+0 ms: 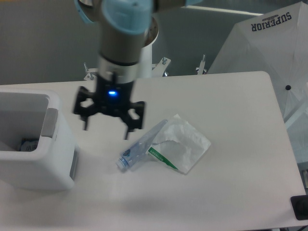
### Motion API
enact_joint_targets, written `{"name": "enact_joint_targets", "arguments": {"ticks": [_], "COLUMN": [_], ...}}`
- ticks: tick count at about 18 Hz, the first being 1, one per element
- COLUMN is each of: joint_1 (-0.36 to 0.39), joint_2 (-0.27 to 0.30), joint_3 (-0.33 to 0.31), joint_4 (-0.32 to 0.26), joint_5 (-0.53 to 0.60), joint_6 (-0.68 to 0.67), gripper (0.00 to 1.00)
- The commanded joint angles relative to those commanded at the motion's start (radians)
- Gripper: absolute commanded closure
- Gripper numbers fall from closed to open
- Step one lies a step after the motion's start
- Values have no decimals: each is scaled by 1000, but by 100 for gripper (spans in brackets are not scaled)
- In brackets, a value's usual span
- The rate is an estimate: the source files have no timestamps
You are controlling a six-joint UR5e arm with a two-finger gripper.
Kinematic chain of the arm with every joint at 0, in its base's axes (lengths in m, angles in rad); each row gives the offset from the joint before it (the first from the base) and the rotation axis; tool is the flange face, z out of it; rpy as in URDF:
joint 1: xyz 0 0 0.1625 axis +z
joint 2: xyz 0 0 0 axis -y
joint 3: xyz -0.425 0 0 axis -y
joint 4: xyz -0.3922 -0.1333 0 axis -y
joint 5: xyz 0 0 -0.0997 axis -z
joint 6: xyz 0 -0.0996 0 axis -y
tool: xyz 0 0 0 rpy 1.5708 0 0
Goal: Open the trash can
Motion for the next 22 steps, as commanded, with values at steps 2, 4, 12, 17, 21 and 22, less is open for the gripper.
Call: {"name": "enact_joint_targets", "arguments": {"ticks": [2, 4, 12, 17, 21, 22], "joint_1": [55, 101, 226, 276, 330, 339], "joint_2": [-2, -17, -84, -135, -184, -195], "joint_3": [-15, -22, -41, -55, -57, -54], "joint_4": [3, 5, 5, 9, 116, 133], "joint_5": [38, 43, 95, 184, 187, 187], "joint_6": [77, 135, 460, 672, 789, 797], "gripper": [0, 0, 0, 0, 0, 0]}}
